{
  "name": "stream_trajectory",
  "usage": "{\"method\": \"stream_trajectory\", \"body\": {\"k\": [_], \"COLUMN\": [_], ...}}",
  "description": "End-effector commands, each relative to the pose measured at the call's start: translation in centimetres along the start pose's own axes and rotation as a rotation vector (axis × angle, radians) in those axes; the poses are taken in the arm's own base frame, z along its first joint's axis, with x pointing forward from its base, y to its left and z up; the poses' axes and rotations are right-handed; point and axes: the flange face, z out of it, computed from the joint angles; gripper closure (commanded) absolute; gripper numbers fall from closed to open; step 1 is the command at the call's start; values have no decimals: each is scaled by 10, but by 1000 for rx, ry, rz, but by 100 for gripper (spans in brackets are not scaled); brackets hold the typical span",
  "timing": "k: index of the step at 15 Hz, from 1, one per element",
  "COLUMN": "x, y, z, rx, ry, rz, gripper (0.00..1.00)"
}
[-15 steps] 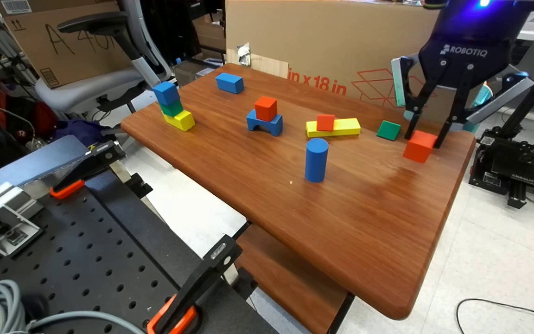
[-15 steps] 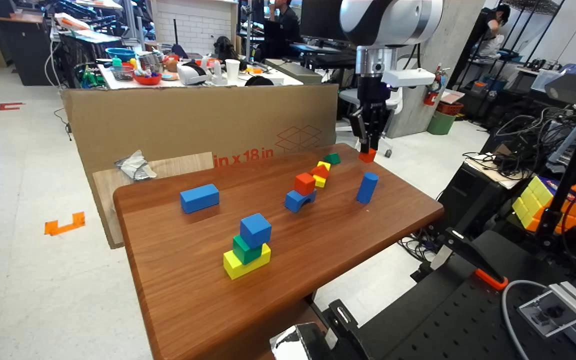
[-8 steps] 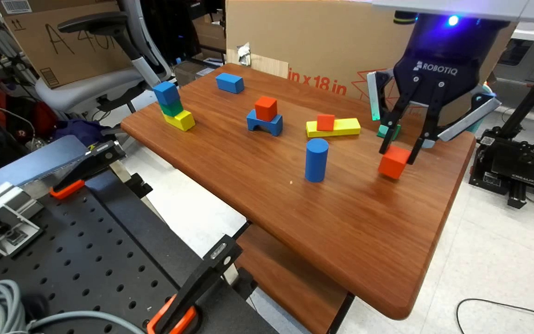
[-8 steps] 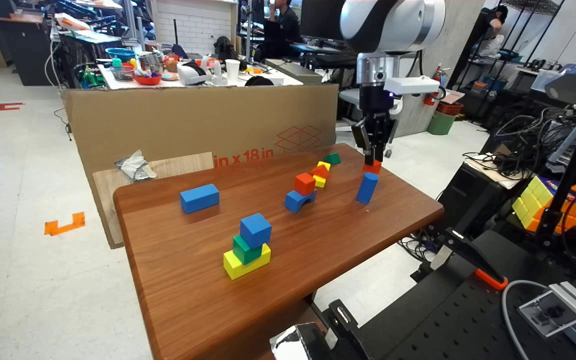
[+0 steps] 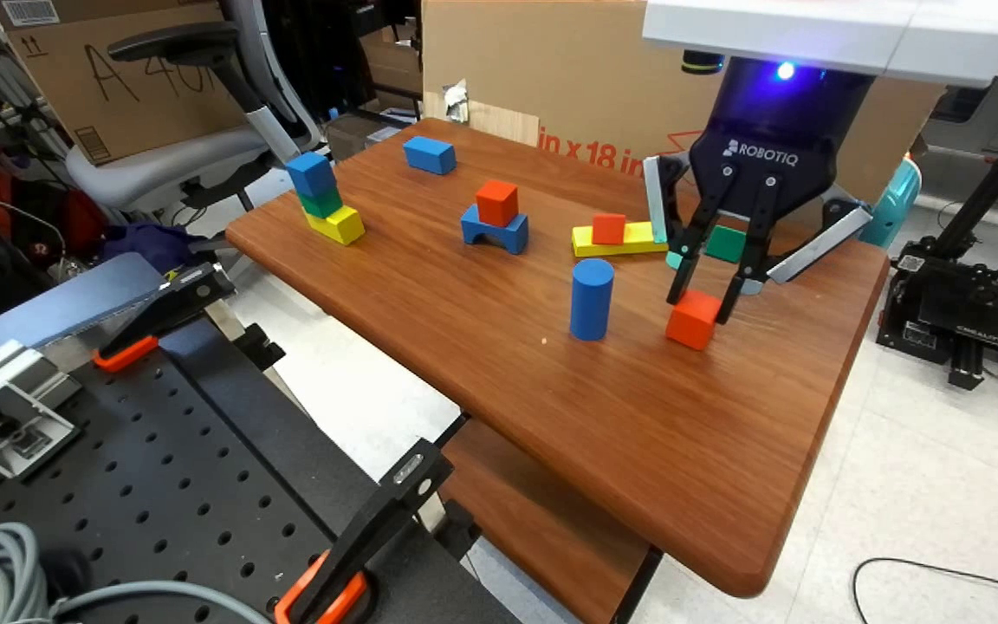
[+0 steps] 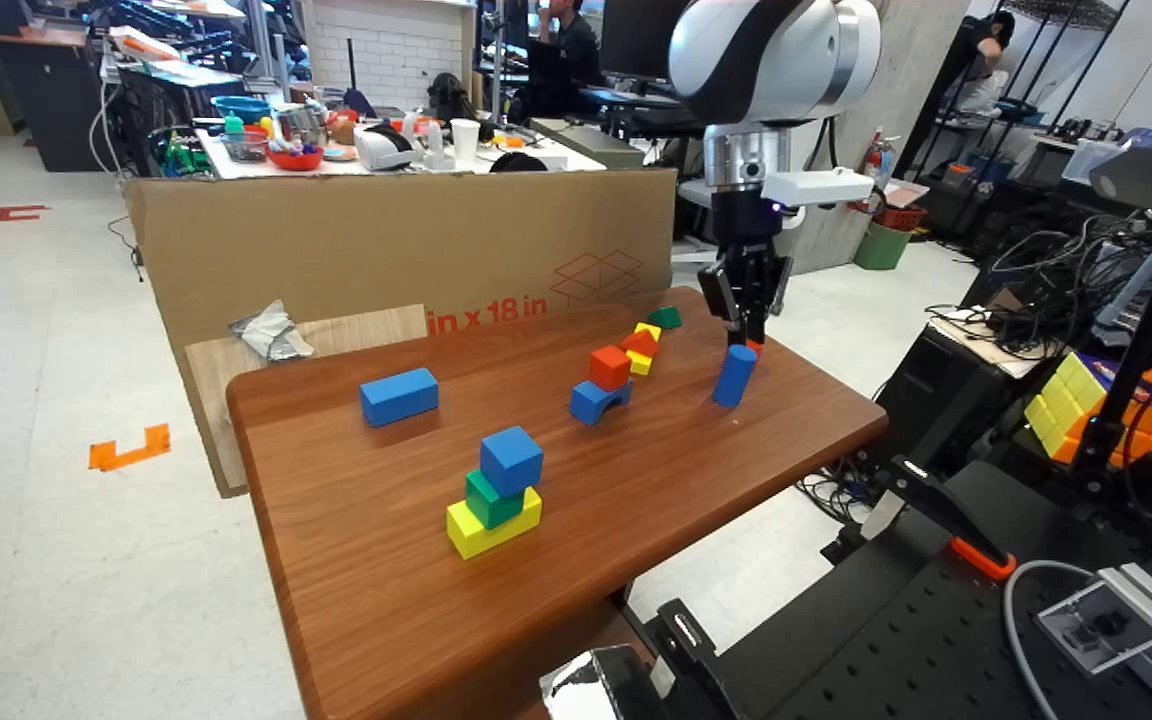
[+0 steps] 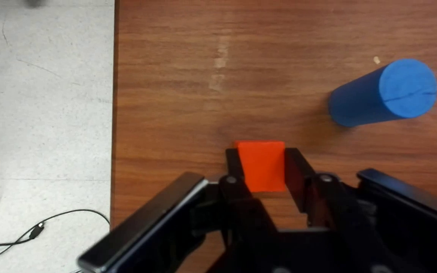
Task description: Remove the green block from the orange block, then move the orange block forward and move the blue block to the right
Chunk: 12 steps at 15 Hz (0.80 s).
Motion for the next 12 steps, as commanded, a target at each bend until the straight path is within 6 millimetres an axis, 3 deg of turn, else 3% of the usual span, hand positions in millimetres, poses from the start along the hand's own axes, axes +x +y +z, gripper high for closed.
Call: {"method": "stream_trajectory", "body": {"k": [1, 2, 3, 8, 12], "x": [-6, -4, -4, -8, -17], "y": [-4, -3, -2, 7, 20], "z": [2, 2, 2, -15, -54], "rx": [-41, -51, -54, -49, -44], "ry": [-4, 0, 6, 75, 206], "rz": [13, 21, 29, 42, 24], "gripper": [92, 42, 42, 5, 0]}}
